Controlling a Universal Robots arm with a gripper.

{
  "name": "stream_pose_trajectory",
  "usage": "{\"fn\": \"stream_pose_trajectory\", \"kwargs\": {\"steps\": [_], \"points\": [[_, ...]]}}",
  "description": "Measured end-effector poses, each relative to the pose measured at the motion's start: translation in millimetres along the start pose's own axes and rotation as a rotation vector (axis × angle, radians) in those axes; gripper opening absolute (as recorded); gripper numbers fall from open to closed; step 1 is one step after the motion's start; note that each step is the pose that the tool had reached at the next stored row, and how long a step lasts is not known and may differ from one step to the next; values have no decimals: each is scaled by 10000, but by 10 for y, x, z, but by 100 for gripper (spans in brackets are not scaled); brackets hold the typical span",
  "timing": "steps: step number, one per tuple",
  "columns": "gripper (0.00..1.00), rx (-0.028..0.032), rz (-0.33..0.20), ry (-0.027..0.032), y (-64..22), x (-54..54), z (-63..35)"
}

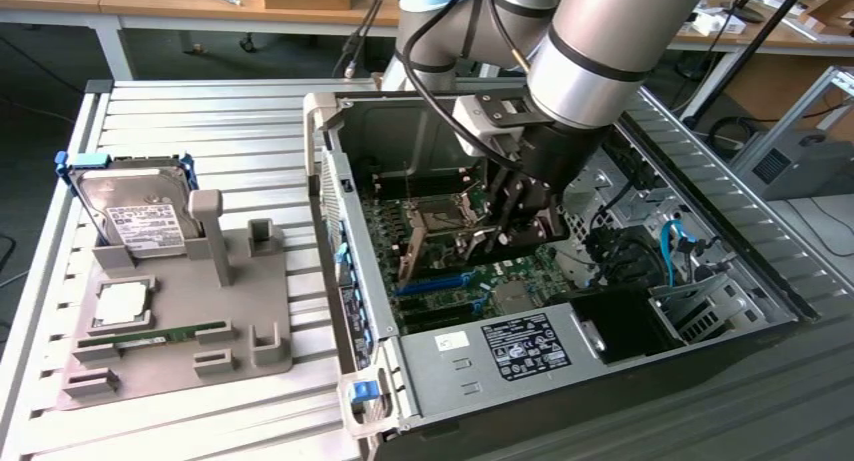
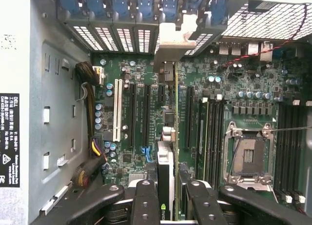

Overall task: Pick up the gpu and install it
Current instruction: 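Insert the gpu into the slot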

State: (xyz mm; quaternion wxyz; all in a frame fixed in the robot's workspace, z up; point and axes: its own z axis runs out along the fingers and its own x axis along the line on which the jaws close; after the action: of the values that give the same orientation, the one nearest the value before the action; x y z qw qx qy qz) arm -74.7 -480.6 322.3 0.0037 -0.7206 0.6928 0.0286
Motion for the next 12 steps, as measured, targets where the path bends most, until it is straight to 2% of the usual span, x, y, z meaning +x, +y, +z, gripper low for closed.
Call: {"fn": "stream_pose_trajectory", "kwargs": {"steps": [5,9,12], "points": [[27,-2,3,5,18,3,38],[27,3,66,2,23,-39,72],[27,6,138,8,62,-45,89]]}}
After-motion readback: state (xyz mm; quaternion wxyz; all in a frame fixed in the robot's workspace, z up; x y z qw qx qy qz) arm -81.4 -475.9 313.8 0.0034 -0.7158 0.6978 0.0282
